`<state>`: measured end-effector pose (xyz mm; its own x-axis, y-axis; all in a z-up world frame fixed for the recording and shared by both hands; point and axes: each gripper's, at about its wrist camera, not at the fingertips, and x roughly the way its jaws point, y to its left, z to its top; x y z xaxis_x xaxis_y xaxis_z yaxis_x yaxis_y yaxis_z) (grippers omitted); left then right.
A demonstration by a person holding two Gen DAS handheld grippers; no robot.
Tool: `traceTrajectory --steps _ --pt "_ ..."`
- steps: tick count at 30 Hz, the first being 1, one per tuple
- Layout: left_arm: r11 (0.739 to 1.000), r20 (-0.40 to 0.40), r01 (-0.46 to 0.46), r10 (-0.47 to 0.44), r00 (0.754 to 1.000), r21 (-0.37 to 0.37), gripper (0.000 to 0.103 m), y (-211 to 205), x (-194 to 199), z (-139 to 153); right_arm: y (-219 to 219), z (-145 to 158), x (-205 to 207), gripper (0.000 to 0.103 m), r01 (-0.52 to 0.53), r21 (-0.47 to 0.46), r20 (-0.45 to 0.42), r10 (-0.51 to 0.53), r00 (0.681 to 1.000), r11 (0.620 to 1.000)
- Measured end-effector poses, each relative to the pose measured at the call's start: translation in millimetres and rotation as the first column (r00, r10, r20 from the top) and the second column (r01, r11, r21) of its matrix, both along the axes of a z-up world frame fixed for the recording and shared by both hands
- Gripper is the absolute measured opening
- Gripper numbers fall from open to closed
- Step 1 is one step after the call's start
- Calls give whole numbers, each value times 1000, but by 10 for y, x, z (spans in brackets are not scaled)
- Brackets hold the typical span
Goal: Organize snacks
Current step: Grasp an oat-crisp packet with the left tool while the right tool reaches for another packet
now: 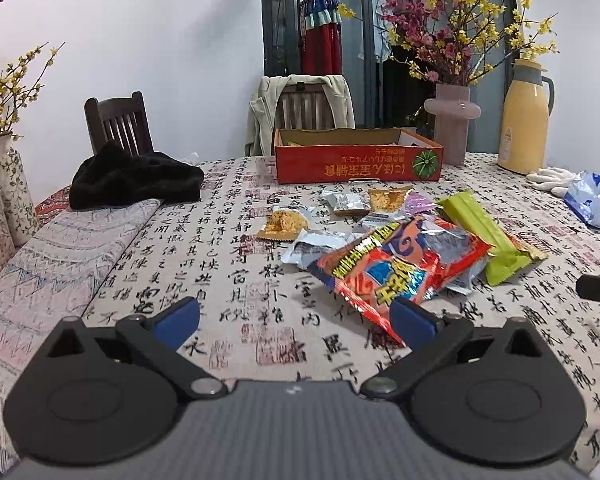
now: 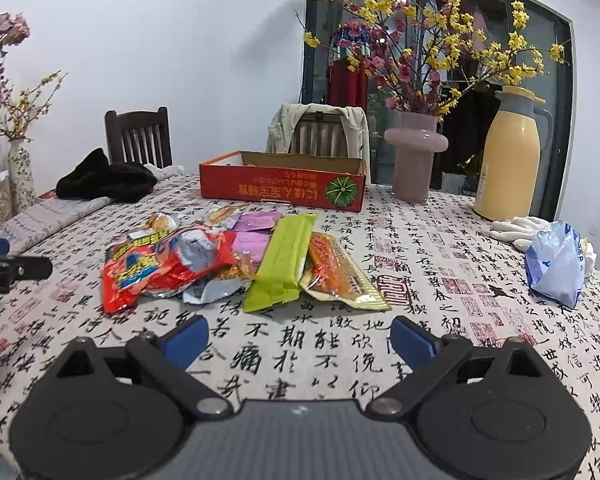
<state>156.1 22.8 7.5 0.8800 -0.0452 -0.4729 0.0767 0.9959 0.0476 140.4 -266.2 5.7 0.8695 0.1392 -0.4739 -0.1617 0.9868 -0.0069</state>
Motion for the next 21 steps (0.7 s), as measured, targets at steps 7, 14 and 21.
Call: traceTrajectory --steps 7,14,21 --pt "1000 -20 29 -29 999 -13 100 84 508 141 -37 135 358 84 -39 79 -11 40 999 996" --pt "994 -101 107 -110 989 -32 87 160 1333 159 133 261 957 77 -101 152 -76 113 991 983" --pt "988 -198 151 -145 969 16 78 96 2246 -88 679 292 1750 62 -184 93 -148 197 969 978"
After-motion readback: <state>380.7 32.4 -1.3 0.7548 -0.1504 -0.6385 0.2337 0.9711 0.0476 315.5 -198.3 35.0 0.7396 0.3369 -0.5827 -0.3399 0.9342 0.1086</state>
